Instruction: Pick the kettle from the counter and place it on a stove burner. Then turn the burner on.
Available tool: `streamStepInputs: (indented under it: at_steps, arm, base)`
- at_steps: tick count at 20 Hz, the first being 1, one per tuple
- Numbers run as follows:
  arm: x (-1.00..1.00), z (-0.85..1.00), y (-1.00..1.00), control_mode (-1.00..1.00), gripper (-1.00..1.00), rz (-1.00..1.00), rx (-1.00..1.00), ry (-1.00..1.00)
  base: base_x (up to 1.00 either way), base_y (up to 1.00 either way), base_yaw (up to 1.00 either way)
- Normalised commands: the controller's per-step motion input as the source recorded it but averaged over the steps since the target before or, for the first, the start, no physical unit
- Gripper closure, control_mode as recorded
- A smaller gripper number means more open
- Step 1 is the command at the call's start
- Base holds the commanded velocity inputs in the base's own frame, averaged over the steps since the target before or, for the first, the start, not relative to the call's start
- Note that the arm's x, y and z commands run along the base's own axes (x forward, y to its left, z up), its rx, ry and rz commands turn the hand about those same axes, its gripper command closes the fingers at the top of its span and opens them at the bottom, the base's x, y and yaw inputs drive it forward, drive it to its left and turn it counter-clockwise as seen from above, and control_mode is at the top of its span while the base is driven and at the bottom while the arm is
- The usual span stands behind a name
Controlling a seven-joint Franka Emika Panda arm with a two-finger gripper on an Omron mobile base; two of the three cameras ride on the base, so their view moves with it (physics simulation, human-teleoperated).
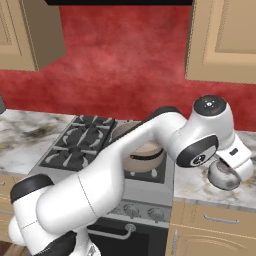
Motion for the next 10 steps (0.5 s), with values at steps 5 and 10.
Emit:
streamStepInputs:
  at_steps: [5,10]
  arm:
    - [0.00,0.00,0.00,-1.00,-1.00,0.00,0.00,0.00]
    - [0.00,0.00,0.00,-1.00,-1.00,0.00,0.00,0.00]
  base:
    - [0.00,0.00,0.00]
    - [0.00,0.00,0.00]
